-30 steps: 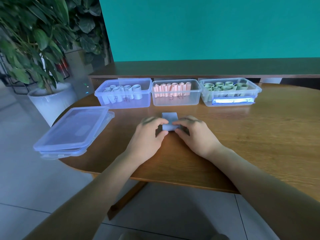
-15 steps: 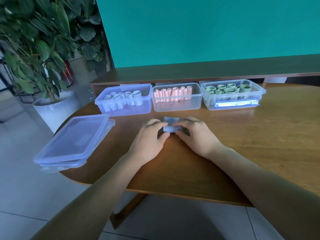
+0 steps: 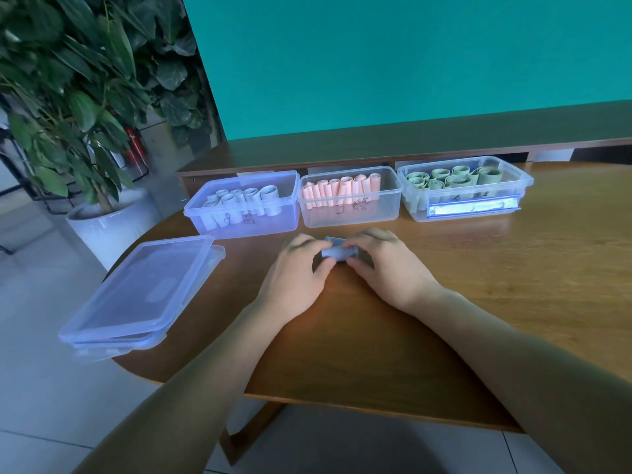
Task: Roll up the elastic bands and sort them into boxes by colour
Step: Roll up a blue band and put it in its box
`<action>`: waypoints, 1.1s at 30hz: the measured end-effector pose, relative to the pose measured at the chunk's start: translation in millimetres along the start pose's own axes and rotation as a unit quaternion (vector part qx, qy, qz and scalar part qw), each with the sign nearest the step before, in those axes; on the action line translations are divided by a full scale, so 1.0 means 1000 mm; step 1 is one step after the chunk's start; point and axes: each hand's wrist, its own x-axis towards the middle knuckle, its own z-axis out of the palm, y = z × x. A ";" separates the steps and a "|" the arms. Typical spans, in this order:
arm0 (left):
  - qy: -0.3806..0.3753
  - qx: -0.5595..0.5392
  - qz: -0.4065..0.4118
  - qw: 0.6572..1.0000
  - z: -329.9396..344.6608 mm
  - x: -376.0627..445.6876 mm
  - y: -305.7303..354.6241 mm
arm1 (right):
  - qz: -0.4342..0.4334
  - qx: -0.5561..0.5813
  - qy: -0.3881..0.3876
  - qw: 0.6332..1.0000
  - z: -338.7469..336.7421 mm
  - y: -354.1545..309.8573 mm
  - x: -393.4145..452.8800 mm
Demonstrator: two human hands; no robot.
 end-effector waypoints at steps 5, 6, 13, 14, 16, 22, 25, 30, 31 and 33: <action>0.041 0.001 0.022 0.999 -0.002 0.003 0.003 | 0.011 -0.006 -0.016 1.000 0.002 0.004 0.006; 0.046 0.002 0.037 0.998 -0.002 0.003 0.004 | 0.010 -0.005 -0.017 1.000 0.002 0.005 0.007; 0.028 0.019 0.053 0.998 0.005 0.016 -0.002 | 0.033 -0.022 -0.041 0.998 0.004 0.008 0.017; 0.025 0.018 0.048 0.998 0.006 0.018 -0.003 | 0.034 -0.029 -0.045 0.998 0.005 0.008 0.019; 0.015 0.019 0.034 0.999 0.008 0.024 -0.006 | 0.032 -0.035 -0.051 0.998 0.005 0.009 0.023; -0.014 0.003 0.000 1.000 0.013 0.041 -0.015 | 0.044 -0.015 -0.039 0.998 0.008 0.014 0.036; -0.025 -0.015 -0.011 1.000 0.016 0.049 -0.018 | 0.049 -0.012 -0.039 0.998 0.011 0.018 0.042; -0.032 -0.031 -0.019 0.999 0.016 0.056 -0.020 | 0.055 0.024 -0.039 0.997 0.012 0.023 0.052; -0.032 -0.034 -0.018 0.999 0.016 0.055 -0.020 | 0.050 0.040 -0.035 0.997 0.011 0.024 0.052; -0.027 -0.046 -0.021 0.998 0.015 0.054 -0.020 | 0.044 0.076 -0.025 0.996 0.010 0.025 0.052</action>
